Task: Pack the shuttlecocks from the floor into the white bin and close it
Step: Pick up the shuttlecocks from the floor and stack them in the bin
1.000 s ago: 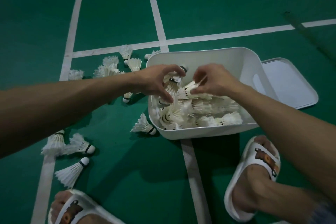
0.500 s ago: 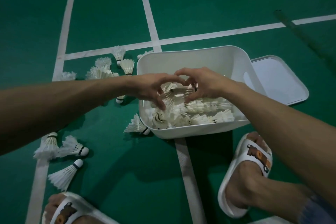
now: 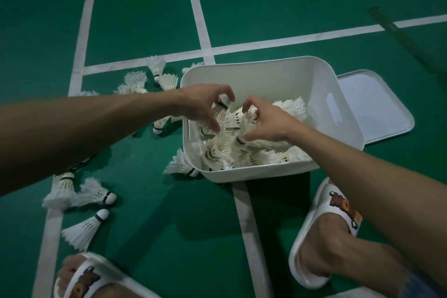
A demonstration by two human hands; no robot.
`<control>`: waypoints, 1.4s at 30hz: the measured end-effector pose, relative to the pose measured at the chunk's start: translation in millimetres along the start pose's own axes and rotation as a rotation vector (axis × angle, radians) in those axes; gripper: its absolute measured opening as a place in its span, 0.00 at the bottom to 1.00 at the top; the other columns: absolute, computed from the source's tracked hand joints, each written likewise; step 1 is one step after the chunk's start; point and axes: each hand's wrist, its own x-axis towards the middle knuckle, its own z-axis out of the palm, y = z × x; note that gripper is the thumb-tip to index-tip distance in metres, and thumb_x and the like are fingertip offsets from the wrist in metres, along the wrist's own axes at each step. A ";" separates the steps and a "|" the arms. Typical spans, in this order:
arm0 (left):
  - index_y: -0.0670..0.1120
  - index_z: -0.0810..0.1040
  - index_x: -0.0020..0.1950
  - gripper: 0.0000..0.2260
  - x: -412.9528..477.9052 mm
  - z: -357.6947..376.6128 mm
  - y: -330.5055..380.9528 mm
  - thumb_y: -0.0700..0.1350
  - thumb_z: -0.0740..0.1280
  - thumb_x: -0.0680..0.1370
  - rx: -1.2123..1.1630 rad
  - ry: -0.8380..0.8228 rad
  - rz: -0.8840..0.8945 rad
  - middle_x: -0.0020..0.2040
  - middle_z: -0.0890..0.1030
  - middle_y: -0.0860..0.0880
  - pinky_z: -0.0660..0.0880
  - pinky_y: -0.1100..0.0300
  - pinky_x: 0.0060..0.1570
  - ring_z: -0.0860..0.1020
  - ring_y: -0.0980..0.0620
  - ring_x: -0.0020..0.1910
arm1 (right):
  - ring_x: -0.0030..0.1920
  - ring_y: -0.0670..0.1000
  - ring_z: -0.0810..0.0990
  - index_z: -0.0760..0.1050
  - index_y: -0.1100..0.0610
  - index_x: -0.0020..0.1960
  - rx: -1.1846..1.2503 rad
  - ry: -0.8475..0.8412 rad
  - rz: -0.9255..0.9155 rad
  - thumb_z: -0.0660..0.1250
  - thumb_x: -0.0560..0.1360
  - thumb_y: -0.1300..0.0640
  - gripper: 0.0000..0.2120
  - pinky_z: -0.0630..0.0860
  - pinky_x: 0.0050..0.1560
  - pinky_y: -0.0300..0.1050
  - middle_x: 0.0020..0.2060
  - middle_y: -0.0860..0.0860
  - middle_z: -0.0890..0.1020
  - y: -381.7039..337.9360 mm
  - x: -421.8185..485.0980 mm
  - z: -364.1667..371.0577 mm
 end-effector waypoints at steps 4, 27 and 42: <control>0.53 0.69 0.66 0.33 -0.3 0.8 -1.4 0.39 0.78 0.65 0.001 0.002 -0.007 0.64 0.75 0.47 0.74 0.55 0.48 0.76 0.48 0.51 | 0.43 0.52 0.77 0.65 0.50 0.59 -0.045 0.028 0.033 0.80 0.64 0.51 0.30 0.73 0.39 0.43 0.48 0.48 0.76 -6.3 -2.4 14.1; 0.49 0.62 0.57 0.31 4.3 2.8 -1.7 0.45 0.79 0.65 0.012 0.054 0.016 0.59 0.76 0.43 0.70 0.63 0.36 0.74 0.49 0.48 | 0.48 0.50 0.80 0.73 0.57 0.66 -0.271 -0.129 0.029 0.81 0.60 0.46 0.38 0.75 0.48 0.41 0.57 0.53 0.80 -10.7 11.7 15.8; 0.47 0.67 0.61 0.25 18.6 38.1 5.2 0.46 0.76 0.70 0.047 0.041 0.124 0.57 0.75 0.46 0.77 0.60 0.44 0.76 0.51 0.49 | 0.50 0.49 0.74 0.74 0.51 0.62 -0.272 -0.040 -0.006 0.80 0.64 0.52 0.29 0.69 0.49 0.42 0.59 0.50 0.78 9.7 -6.8 -31.7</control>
